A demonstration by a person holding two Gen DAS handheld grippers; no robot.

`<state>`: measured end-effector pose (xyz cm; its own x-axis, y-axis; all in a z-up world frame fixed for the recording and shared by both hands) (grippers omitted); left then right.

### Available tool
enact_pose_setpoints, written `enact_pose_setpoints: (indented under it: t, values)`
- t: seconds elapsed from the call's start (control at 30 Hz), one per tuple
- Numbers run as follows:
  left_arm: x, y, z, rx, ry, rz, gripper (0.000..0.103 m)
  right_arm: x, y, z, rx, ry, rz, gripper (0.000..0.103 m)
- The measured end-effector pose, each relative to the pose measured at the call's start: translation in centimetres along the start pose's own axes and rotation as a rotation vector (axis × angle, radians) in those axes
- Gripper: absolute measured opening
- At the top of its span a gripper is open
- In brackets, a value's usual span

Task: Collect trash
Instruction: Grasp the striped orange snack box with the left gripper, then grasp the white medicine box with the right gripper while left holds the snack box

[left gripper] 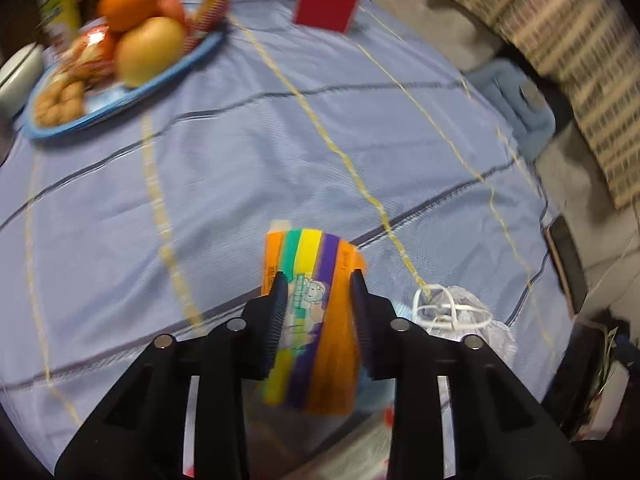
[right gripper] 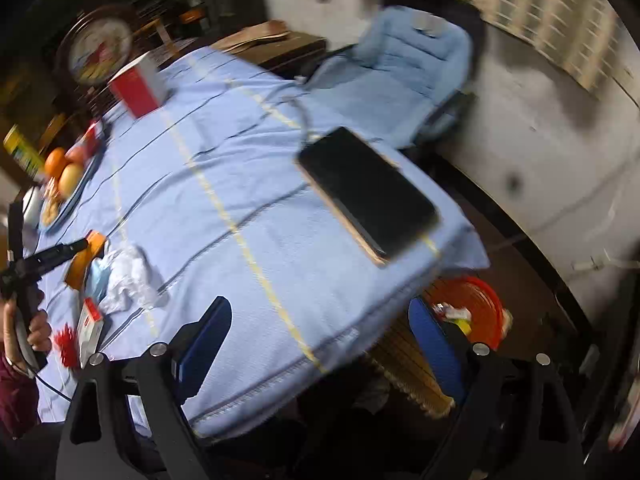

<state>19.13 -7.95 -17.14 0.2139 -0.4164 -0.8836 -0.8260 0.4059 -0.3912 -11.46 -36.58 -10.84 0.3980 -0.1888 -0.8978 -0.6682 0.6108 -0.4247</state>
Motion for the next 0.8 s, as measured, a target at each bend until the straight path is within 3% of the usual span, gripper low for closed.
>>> enact_pose_setpoints:
  t: [0.1,0.17,0.27,0.3,0.43,0.5,0.63,0.67,0.73,0.8]
  values:
    - [-2.5,0.9,1.5,-0.067,0.004,-0.034,0.032,1.0,-0.8,2.6,-0.078,-0.050,0.017,0.089]
    - [-3.6,2.0,2.4,-0.106,-0.003,-0.034,0.038,1.7,-1.2,4.5,-0.122,-0.084,0.033,0.089]
    - [-4.4,3.0,2.9,-0.136,-0.026,-0.039,0.056,2.4,-1.3,7.2,-0.201,-0.116,0.048,0.089]
    - [-4.4,3.0,2.8,-0.136,-0.039,-0.040,0.061,2.4,-1.2,8.1,-0.234,-0.117,0.047,0.089]
    - [-2.5,2.2,1.6,-0.110,-0.010,-0.009,0.063,1.3,-0.5,9.1,-0.316,-0.065,0.013,0.089]
    - [-0.9,1.6,0.6,-0.073,0.003,0.022,0.066,0.7,-0.2,8.1,-0.297,-0.034,0.000,0.089]
    - [3.1,1.1,-0.5,-0.006,-0.038,0.110,0.066,0.1,0.5,4.8,-0.199,0.016,0.001,0.089]
    - [3.6,1.1,-0.6,0.007,-0.044,0.114,0.066,-0.1,0.7,4.0,-0.173,0.024,0.001,0.089]
    - [3.4,0.9,-1.6,0.065,-0.045,0.085,0.055,-0.4,1.1,2.6,-0.117,0.034,-0.002,0.089]
    - [2.7,0.8,-1.8,0.046,-0.012,0.062,0.053,-0.7,1.3,1.7,-0.074,0.023,-0.010,0.089]
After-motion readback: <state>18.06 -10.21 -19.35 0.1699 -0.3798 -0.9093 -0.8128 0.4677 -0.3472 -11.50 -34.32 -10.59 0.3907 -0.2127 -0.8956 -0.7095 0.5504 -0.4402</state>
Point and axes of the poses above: each gripper's, at about its wrist camera, not at the fingertips, and x roughly the way its jaws point, z to its left, y to its underside, the point moved 6 cm from there along x, roughly the way its jaws point, and after that the axes turned 1 degree about x, right-handed, at the moved point
